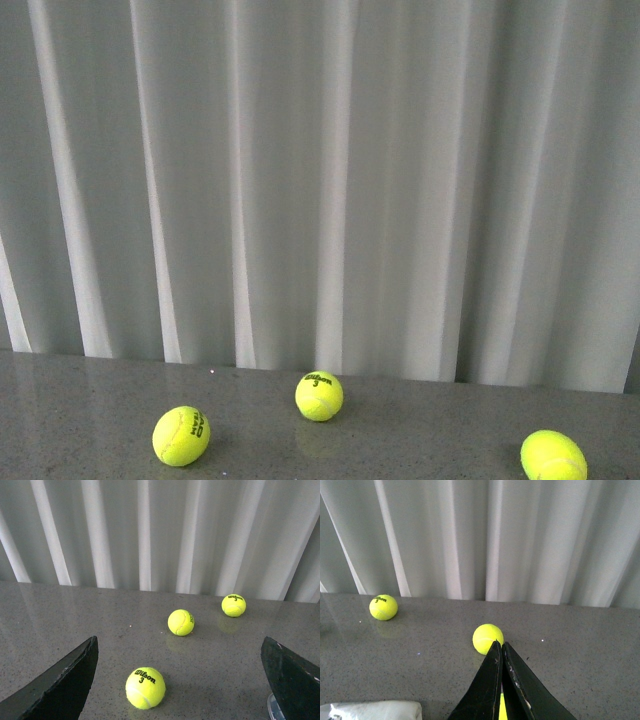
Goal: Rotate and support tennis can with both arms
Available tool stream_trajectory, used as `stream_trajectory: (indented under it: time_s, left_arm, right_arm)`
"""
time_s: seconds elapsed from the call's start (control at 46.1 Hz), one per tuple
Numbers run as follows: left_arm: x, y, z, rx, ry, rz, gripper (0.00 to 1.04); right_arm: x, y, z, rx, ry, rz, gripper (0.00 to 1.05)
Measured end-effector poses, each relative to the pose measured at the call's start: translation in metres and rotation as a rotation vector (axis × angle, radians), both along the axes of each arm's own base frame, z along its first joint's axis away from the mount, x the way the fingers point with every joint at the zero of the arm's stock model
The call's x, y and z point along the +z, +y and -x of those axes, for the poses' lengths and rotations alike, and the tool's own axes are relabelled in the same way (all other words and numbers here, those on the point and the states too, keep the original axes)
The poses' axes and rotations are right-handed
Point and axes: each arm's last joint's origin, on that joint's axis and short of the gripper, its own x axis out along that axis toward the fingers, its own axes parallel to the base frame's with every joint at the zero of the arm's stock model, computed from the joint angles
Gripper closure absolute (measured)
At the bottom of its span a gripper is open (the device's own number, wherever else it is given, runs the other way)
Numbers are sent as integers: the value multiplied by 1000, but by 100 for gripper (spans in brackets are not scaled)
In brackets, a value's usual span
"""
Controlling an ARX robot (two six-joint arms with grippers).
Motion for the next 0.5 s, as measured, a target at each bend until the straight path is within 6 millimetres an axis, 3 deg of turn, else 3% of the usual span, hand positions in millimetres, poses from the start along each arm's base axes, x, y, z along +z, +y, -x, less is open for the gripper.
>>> stream_trajectory:
  time_s: [0.499]
  left_arm:
    - [0, 0, 0, 0, 0, 0, 7]
  right_arm:
    - [6, 0, 26, 2, -20, 0, 101]
